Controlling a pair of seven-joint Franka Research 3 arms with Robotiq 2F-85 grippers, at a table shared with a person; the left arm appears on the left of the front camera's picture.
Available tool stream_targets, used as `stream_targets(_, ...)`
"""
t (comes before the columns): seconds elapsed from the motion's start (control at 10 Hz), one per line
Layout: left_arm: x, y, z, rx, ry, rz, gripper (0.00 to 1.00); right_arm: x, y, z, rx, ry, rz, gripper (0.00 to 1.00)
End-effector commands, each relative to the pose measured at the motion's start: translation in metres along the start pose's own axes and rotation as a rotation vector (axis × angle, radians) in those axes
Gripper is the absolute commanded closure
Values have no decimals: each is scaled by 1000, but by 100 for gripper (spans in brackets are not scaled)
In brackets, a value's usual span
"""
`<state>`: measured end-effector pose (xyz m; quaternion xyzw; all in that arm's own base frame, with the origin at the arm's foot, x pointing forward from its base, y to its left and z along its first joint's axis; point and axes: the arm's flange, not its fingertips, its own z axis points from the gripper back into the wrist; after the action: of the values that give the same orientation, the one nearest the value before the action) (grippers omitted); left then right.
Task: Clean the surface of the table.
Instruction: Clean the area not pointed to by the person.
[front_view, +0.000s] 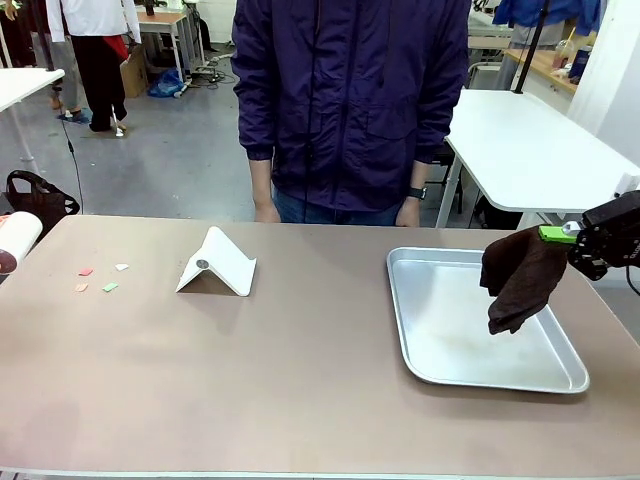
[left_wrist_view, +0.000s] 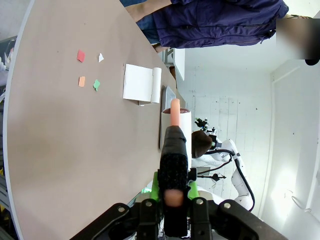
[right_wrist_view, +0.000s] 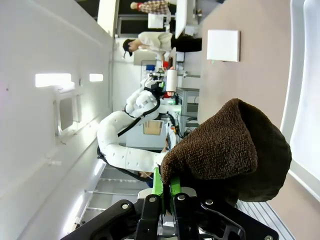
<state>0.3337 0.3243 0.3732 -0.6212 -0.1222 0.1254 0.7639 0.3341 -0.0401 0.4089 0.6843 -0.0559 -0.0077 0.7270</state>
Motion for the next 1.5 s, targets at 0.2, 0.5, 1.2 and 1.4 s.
stream_targets(0.2, -3, -3, 0, -1, 3, -10, 100, 1, 4, 2, 9, 4, 10, 94)
stream_targets(0.5, -3, -3, 0, -1, 3, -10, 100, 1, 4, 2, 9, 4, 10, 94)
stream_targets(1.2, 15, -2, -27, 296, -141, -55, 78, 1, 4, 2, 9, 4, 10, 94)
stream_targets(1.4, 23, 6, -35, 375, -195, -70, 78, 1, 4, 2, 9, 4, 10, 94)
